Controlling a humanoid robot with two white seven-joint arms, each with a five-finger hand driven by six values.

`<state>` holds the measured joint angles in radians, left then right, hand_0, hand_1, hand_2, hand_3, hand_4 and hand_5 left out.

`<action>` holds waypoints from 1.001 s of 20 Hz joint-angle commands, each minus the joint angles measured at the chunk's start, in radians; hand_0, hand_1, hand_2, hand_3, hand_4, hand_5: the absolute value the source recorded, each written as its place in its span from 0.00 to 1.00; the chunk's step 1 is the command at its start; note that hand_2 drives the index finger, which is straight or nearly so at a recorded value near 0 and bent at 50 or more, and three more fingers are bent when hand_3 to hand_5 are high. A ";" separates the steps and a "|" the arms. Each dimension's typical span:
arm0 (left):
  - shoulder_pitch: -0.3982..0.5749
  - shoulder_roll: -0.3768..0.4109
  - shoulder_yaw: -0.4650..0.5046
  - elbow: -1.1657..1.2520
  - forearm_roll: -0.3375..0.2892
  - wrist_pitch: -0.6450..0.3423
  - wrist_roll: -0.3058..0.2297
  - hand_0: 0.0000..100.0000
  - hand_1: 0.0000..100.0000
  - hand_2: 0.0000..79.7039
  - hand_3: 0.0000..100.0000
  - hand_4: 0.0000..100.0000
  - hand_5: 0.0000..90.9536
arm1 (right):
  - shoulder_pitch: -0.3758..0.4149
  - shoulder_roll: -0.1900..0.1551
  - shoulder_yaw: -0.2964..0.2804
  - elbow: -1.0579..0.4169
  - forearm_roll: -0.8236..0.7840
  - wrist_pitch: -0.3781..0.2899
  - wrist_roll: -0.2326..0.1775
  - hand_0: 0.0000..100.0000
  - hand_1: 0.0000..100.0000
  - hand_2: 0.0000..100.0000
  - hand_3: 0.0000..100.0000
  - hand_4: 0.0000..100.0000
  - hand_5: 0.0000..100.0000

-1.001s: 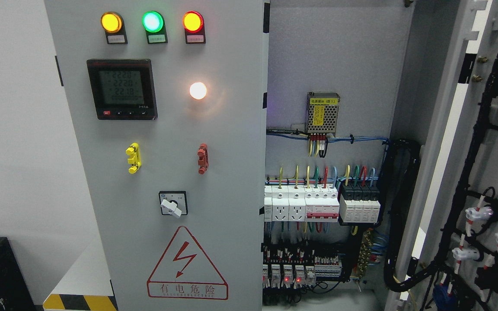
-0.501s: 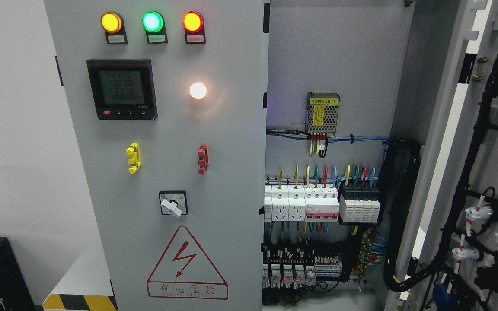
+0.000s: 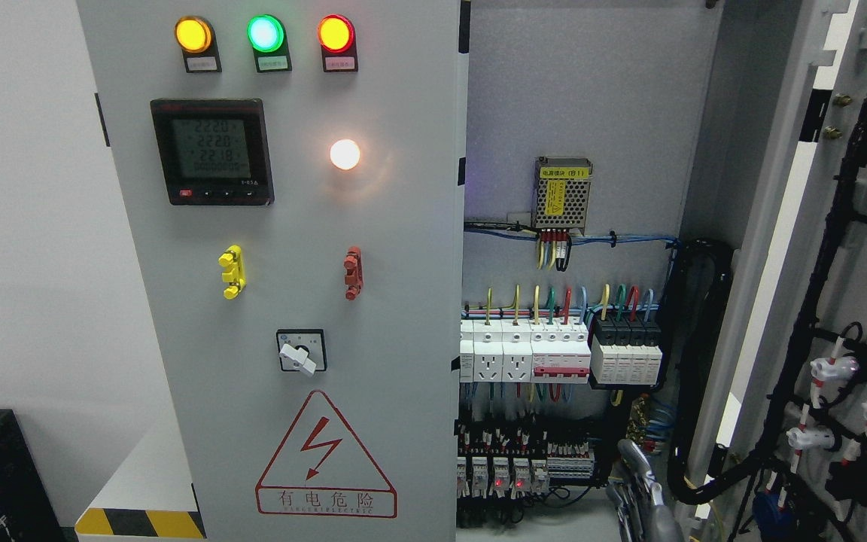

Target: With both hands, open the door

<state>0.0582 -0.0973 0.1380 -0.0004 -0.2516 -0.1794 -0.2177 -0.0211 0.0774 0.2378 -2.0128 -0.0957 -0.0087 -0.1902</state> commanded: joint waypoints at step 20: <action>0.000 -0.001 -0.001 -0.009 0.000 0.005 0.000 0.84 0.21 0.00 0.00 0.00 0.00 | -0.488 0.031 -0.110 0.400 -0.193 0.087 0.181 0.00 0.00 0.00 0.00 0.00 0.00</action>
<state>0.0582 -0.0980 0.1369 0.0000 -0.2516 -0.1699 -0.2178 -0.4494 0.1057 0.1970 -1.7944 -0.2729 0.0692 -0.0220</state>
